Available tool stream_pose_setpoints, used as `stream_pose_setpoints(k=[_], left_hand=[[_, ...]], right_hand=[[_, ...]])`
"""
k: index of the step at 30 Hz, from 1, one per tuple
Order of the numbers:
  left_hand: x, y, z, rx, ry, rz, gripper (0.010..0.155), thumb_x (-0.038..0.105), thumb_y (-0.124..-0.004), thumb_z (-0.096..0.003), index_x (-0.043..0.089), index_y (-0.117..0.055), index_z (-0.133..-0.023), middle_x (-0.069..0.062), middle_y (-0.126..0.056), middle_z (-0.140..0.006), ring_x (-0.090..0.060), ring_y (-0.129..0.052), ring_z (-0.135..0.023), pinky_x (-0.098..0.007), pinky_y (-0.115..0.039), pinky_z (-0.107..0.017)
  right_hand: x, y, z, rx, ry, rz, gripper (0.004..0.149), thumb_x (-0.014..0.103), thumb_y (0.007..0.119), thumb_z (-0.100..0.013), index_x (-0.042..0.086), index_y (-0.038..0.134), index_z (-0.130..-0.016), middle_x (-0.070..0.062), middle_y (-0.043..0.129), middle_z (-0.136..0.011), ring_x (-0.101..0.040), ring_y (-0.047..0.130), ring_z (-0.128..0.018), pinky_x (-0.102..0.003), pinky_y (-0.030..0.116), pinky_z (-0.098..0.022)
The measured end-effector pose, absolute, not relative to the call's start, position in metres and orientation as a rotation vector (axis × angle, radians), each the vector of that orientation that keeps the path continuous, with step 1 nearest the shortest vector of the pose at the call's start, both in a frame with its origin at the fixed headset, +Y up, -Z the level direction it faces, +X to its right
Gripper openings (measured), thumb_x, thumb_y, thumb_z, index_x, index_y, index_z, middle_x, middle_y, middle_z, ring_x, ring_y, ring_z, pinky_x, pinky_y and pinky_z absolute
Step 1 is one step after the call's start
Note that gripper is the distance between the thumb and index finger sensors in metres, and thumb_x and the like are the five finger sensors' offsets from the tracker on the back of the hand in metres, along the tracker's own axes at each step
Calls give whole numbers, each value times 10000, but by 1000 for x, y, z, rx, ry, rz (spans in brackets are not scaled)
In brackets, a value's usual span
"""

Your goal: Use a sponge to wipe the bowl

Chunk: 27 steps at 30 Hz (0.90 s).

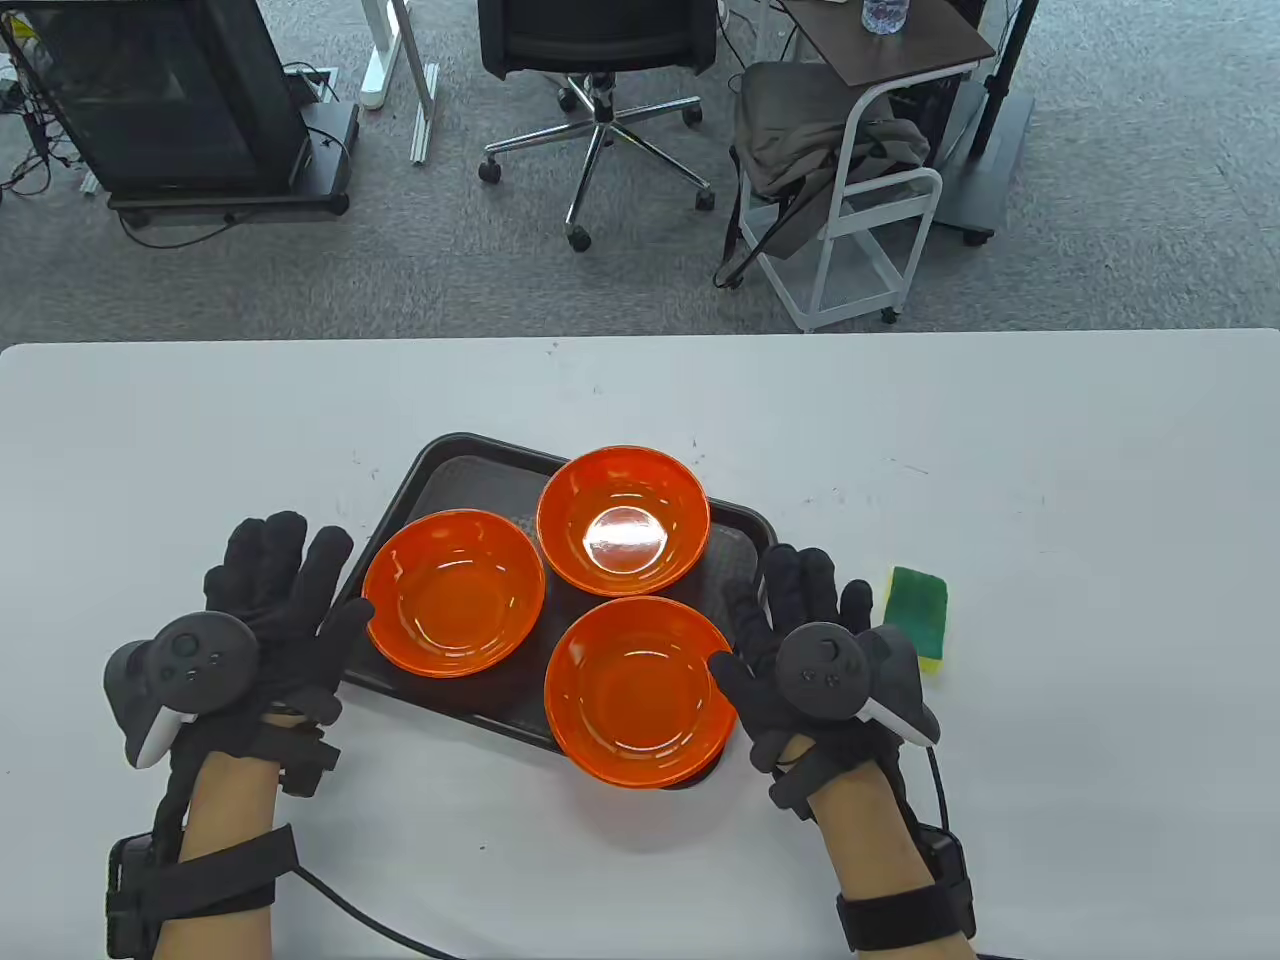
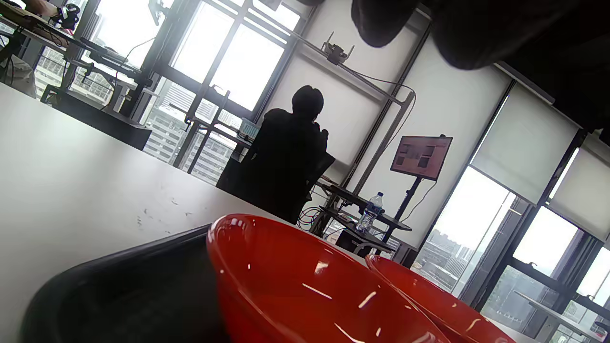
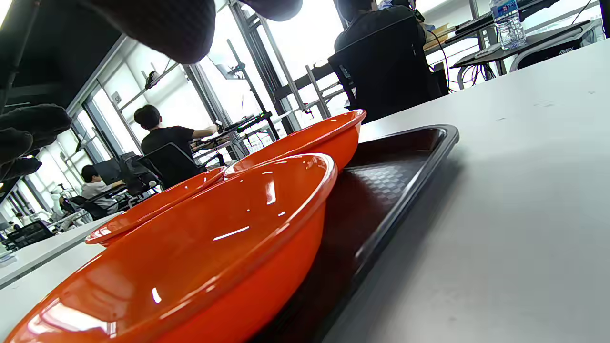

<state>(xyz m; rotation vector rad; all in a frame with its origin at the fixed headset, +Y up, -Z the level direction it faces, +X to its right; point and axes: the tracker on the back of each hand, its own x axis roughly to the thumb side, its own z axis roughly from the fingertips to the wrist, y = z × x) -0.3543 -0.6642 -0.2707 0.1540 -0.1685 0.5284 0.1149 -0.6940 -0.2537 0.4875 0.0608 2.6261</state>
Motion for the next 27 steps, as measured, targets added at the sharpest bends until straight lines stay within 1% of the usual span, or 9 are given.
stream_pose_setpoints(k=[7, 8, 9, 11, 13, 16, 18, 24, 27], left_hand=[[-355, -668, -272, 148, -137, 552, 691, 590, -766, -514, 382, -541, -1133, 37, -271, -1215, -330, -126, -1156, -664, -204, -765], [-355, -669, -272, 152, -117, 552, 706, 589, -788, -508, 379, -538, -1134, 37, -260, -1213, -337, -136, -1154, -663, -222, -769], [-355, -669, -272, 163, -74, 517, 733, 597, -814, -497, 386, -519, -1134, 44, -238, -1211, -343, -149, -1156, -662, -255, -773], [-355, -672, -274, 185, 9, 452, 827, 673, -828, -475, 380, -439, -1144, -16, -291, -1213, -427, -340, -1134, -659, -458, -747], [-356, -679, -279, 166, 96, 548, 895, 699, -841, -462, 345, -386, -1146, -93, -341, -1189, -459, -501, -1080, -628, -593, -695], [-358, -690, -286, 123, 174, 659, 935, 675, -868, -461, 288, -353, -1137, -155, -399, -1152, -481, -630, -994, -591, -696, -612], [-357, -696, -290, 88, 218, 589, 946, 680, -868, -460, 276, -342, -1134, -163, -427, -1138, -468, -687, -957, -565, -737, -573], [-354, -711, -299, -9, 306, 448, 980, 681, -881, -456, 276, -298, -1132, -170, -395, -1134, -453, -679, -947, -541, -740, -562], [-353, -718, -303, -42, 311, 420, 969, 666, -884, -458, 274, -305, -1130, -166, -496, -1093, -410, -753, -878, -519, -754, -541]], right_hand=[[114, -694, -254, 490, 66, 2616, 660, 493, 676, -592, 173, 335, -1058, -230, 51, -1102, -525, -14, -966, -738, 24, -554], [114, -694, -254, 490, 67, 2615, 660, 493, 675, -592, 173, 336, -1058, -230, 50, -1102, -524, -14, -966, -738, 24, -554], [114, -694, -254, 489, 67, 2613, 660, 493, 675, -593, 172, 336, -1059, -231, 51, -1102, -526, -14, -965, -739, 24, -553], [114, -694, -254, 489, 68, 2611, 660, 493, 675, -592, 172, 337, -1059, -232, 51, -1102, -527, -14, -965, -739, 24, -553], [114, -694, -254, 489, 67, 2609, 659, 493, 676, -592, 169, 340, -1058, -233, 51, -1102, -527, -13, -964, -739, 24, -554], [115, -694, -254, 485, 66, 2608, 659, 492, 676, -592, 163, 346, -1058, -235, 50, -1101, -528, -13, -964, -740, 24, -553], [116, -694, -254, 480, 64, 2607, 657, 492, 675, -592, 162, 348, -1057, -234, 51, -1101, -529, -13, -964, -740, 24, -552], [120, -692, -255, 461, 52, 2599, 656, 492, 676, -592, 161, 352, -1057, -237, 50, -1100, -532, -14, -962, -742, 24, -551], [121, -692, -256, 455, 50, 2596, 656, 492, 676, -592, 159, 355, -1057, -237, 50, -1100, -533, -14, -962, -743, 24, -551]])
